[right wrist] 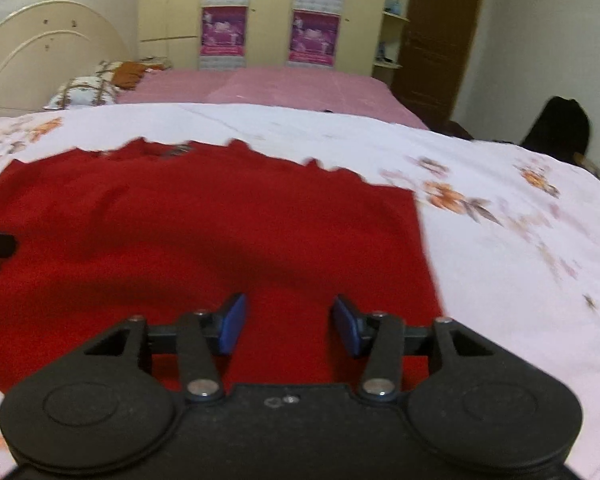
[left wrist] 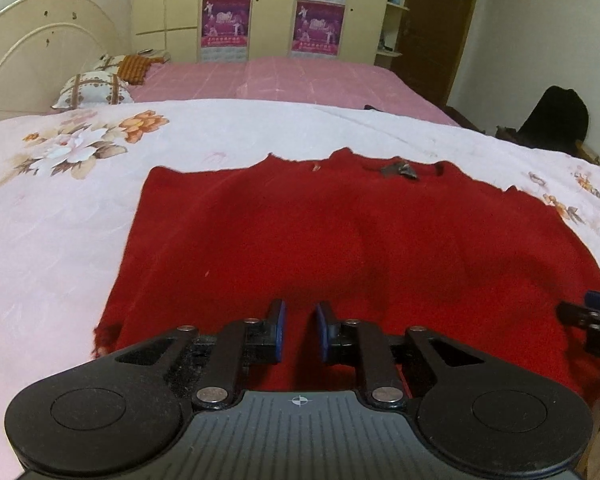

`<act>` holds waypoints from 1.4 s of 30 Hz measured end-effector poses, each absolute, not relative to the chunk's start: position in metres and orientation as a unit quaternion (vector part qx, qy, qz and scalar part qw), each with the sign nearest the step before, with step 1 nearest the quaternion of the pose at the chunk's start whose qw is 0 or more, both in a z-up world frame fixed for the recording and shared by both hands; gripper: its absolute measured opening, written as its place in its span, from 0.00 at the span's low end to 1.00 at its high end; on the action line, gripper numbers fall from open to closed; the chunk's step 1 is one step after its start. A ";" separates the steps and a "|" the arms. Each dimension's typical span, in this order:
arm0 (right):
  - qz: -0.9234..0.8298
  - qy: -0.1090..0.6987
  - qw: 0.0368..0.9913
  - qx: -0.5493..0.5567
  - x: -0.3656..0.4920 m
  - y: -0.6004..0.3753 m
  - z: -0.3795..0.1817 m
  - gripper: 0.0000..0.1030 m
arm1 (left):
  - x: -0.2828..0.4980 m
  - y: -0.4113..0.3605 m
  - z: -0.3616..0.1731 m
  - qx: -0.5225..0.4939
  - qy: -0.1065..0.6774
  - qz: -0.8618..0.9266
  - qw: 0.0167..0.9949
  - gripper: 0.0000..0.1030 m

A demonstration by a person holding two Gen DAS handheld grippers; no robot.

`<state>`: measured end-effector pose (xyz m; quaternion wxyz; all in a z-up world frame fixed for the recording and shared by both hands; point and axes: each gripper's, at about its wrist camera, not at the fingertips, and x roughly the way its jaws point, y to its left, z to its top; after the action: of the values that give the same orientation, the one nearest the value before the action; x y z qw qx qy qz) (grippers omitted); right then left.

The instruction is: Fold small clothes

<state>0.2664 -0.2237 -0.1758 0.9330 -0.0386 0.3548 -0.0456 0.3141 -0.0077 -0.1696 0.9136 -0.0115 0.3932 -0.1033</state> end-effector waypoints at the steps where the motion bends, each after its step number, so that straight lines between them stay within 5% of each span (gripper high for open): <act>1: -0.051 0.356 0.932 -0.043 0.262 -0.227 -0.177 0.46 | 0.312 -0.007 -0.170 -0.010 0.394 -0.101 0.913 0.17; 12: -0.025 0.341 0.940 -0.019 0.228 -0.207 -0.154 0.44 | 0.272 -0.001 -0.157 -0.001 0.392 -0.096 0.915 0.20; 16: -0.021 0.353 0.934 -0.053 0.228 -0.190 -0.166 0.44 | 0.261 0.009 -0.174 0.013 0.384 -0.080 0.920 0.44; 28: -0.050 0.365 0.929 -0.038 0.208 -0.218 -0.172 0.47 | 0.246 0.031 -0.164 -0.021 0.397 -0.071 0.915 0.45; 29: -0.045 0.359 0.932 -0.030 0.206 -0.217 -0.168 0.47 | 0.245 0.035 -0.162 -0.042 0.402 -0.067 0.912 0.57; 30: -0.041 0.354 0.934 -0.024 0.204 -0.215 -0.165 0.47 | 0.243 0.039 -0.160 -0.065 0.406 -0.065 0.909 0.79; 32: -0.033 0.346 0.937 -0.023 0.200 -0.209 -0.161 0.47 | 0.235 0.047 -0.155 -0.110 0.406 -0.049 0.906 0.96; 42: 0.000 0.339 0.941 -0.009 0.198 -0.186 -0.157 0.48 | 0.217 0.079 -0.187 -0.305 0.433 -0.070 0.845 0.95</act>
<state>0.1981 -0.1860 -0.1573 0.9408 -0.0095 0.3388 -0.0004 0.2168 0.0786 -0.1871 0.8452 -0.3050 0.4333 -0.0700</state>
